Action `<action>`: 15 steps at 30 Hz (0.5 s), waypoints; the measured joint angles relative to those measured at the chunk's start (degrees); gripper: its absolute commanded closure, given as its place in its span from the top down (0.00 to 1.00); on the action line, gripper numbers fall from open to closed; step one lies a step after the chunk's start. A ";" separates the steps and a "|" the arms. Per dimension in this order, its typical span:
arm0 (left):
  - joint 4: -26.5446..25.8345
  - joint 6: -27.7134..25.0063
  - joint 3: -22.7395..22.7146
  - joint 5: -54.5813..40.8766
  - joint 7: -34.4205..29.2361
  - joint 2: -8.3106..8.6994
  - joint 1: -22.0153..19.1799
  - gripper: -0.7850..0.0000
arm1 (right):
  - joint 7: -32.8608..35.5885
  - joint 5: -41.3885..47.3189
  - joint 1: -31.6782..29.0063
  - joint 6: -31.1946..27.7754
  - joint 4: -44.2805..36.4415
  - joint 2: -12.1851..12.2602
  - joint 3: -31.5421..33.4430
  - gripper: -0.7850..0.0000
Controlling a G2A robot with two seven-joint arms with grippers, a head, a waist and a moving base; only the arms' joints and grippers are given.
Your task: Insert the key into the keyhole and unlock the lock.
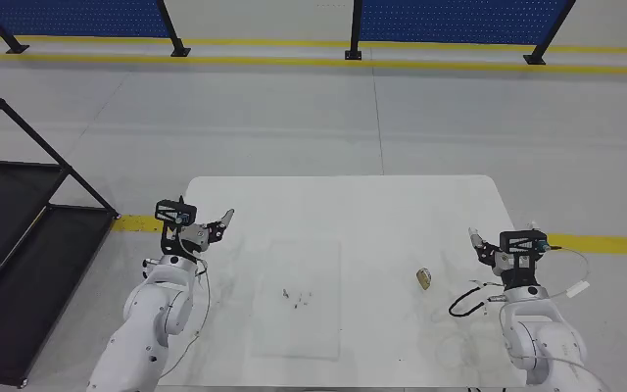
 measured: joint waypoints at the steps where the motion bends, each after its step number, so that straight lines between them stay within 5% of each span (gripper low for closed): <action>1: -1.42 0.23 -0.25 -1.46 -1.90 -0.04 0.45 1.00 | 0.00 0.00 0.00 0.00 0.00 0.00 0.00 1.00; 8: -18.57 4.75 -2.45 -9.12 -25.52 -0.18 7.59 1.00 | 0.00 0.00 0.00 0.00 0.00 0.00 0.00 1.00; 15: -29.47 10.43 -3.56 -14.23 -42.24 -0.35 11.58 1.00 | 0.00 0.00 0.00 0.00 0.00 0.00 0.00 1.00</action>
